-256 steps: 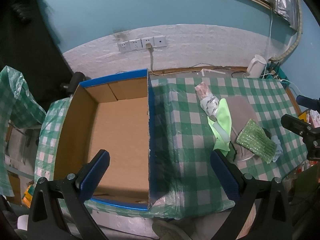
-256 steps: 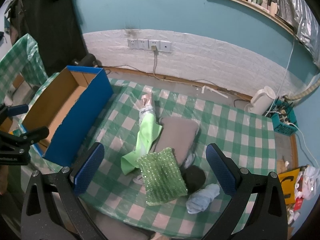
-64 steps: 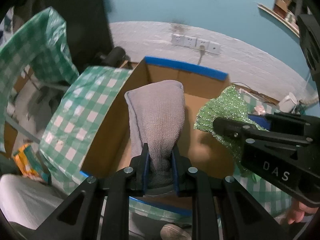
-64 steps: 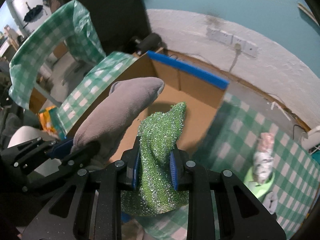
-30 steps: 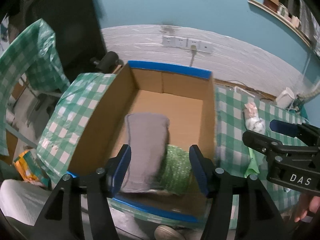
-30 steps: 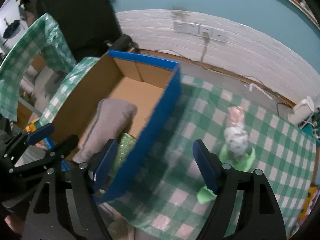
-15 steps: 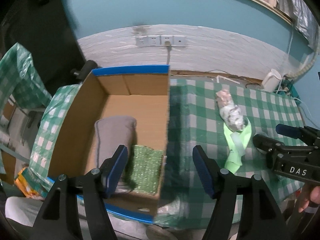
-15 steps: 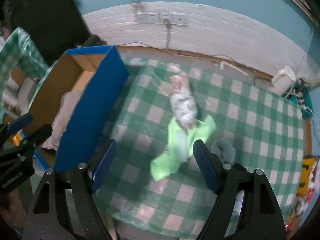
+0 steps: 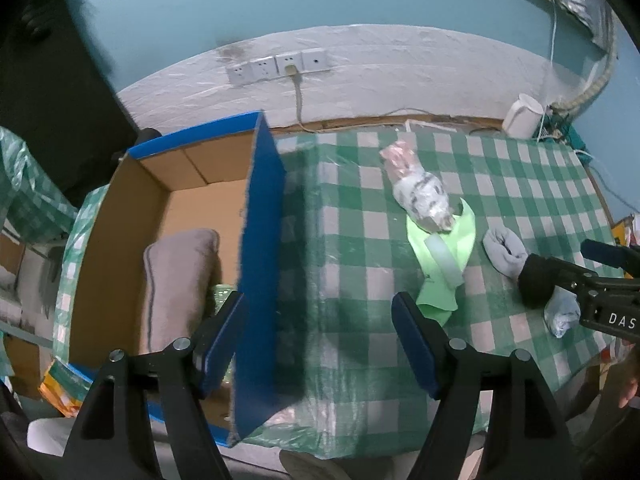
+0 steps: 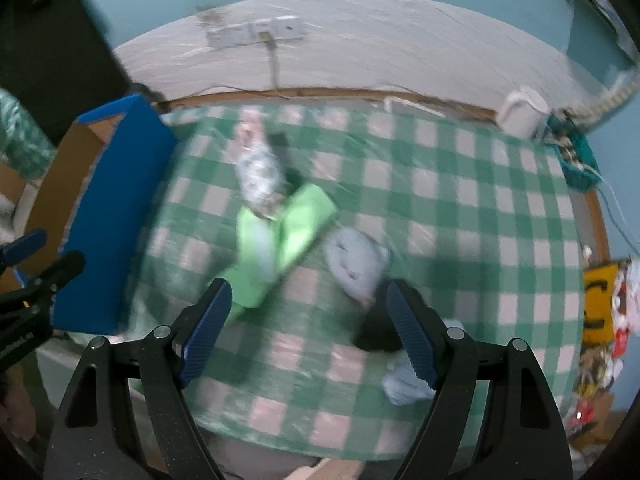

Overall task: Organize soft objects
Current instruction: 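Grasp the light blue sock bundle with the right tool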

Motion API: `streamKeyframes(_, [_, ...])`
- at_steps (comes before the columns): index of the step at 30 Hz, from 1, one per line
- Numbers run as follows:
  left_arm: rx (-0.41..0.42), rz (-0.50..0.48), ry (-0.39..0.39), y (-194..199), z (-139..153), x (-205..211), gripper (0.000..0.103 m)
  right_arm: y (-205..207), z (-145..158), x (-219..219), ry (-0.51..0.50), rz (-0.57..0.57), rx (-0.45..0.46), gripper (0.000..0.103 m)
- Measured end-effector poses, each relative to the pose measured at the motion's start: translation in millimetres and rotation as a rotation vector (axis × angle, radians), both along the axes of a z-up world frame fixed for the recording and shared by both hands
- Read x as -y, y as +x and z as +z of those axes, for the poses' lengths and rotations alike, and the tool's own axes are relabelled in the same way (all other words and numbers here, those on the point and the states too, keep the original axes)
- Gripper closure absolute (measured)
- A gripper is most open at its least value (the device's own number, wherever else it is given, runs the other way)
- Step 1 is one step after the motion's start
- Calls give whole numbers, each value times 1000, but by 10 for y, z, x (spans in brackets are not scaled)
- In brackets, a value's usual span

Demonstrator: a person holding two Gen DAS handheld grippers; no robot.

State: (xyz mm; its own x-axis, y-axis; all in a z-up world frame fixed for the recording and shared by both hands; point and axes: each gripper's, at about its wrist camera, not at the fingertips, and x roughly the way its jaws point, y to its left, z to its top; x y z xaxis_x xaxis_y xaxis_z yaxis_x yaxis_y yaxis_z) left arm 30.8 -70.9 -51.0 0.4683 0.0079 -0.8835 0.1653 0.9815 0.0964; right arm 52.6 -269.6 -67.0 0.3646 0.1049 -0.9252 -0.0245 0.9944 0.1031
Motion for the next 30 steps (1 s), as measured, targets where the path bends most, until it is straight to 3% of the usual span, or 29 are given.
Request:
streamKeyframes(13, [-78,-53,42,105,-309,402,27,-173,-487,761,-8,-176,-142,23])
streamKeyframes(28, [-120,-44,49,220,-445,498,27,-195,-910,859,-26,-156,-254,23])
streamKeyframes(30, [-123,-42,42,236,-446,507,27,-190,-964,861,-24,-146,-266,29])
